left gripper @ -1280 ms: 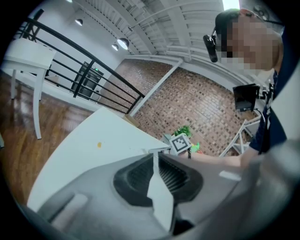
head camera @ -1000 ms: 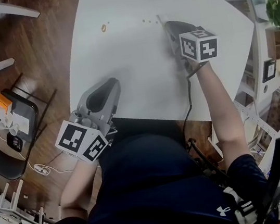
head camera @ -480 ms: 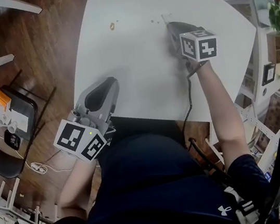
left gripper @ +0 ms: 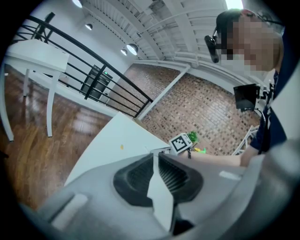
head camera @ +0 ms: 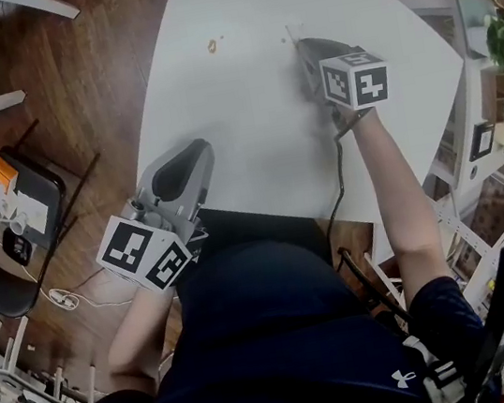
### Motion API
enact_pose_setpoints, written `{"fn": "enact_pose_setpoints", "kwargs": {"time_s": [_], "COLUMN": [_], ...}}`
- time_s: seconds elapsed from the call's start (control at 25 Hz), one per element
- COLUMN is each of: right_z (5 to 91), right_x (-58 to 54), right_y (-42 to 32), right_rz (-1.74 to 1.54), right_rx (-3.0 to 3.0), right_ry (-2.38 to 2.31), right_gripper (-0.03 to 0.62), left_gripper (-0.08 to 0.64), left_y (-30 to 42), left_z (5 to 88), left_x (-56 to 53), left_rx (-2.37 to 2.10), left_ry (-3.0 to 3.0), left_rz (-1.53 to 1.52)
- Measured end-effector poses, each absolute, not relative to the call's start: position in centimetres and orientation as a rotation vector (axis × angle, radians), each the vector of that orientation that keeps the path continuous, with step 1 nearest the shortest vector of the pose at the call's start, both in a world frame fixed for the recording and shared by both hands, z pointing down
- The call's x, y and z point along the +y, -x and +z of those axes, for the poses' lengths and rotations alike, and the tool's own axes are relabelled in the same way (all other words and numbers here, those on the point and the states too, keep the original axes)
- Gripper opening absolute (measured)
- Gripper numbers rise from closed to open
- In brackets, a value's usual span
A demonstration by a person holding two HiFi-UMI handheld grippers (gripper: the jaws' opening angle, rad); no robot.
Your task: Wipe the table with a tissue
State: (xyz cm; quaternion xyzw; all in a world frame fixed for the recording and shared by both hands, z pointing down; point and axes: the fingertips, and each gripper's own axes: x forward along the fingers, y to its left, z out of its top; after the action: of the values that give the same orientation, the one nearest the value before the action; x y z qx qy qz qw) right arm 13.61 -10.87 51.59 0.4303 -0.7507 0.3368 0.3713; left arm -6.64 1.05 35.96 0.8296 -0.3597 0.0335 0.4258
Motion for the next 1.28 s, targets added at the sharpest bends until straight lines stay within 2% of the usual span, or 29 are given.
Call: {"fn": "enact_pose_setpoints", "kwargs": {"time_s": [1.0,1.16,1.28], "right_z": [51.5,48.9,47.2], "right_x": [-11.5,-10.8,-9.3], "right_y": [-8.2,-7.1,-9.4], "right_rz": [0.861,0.878,0.892], "right_rx": [-1.995,-2.087,-2.096], "right_ry": [-1.026,-1.028,-1.068], "right_gripper": [0.014,0.014,0.014], "left_gripper": [0.031,0.029,0.028], "left_y": [8.5,8.3,6.4], "left_z": [36.0,35.9,36.1], "left_x": [0.6,0.6,0.8], "left_rx": [-0.917,-0.89,-0.856], "left_ry": [-2.061,-2.079,-2.1], "left_rz": [0.066,0.081,0.115]}}
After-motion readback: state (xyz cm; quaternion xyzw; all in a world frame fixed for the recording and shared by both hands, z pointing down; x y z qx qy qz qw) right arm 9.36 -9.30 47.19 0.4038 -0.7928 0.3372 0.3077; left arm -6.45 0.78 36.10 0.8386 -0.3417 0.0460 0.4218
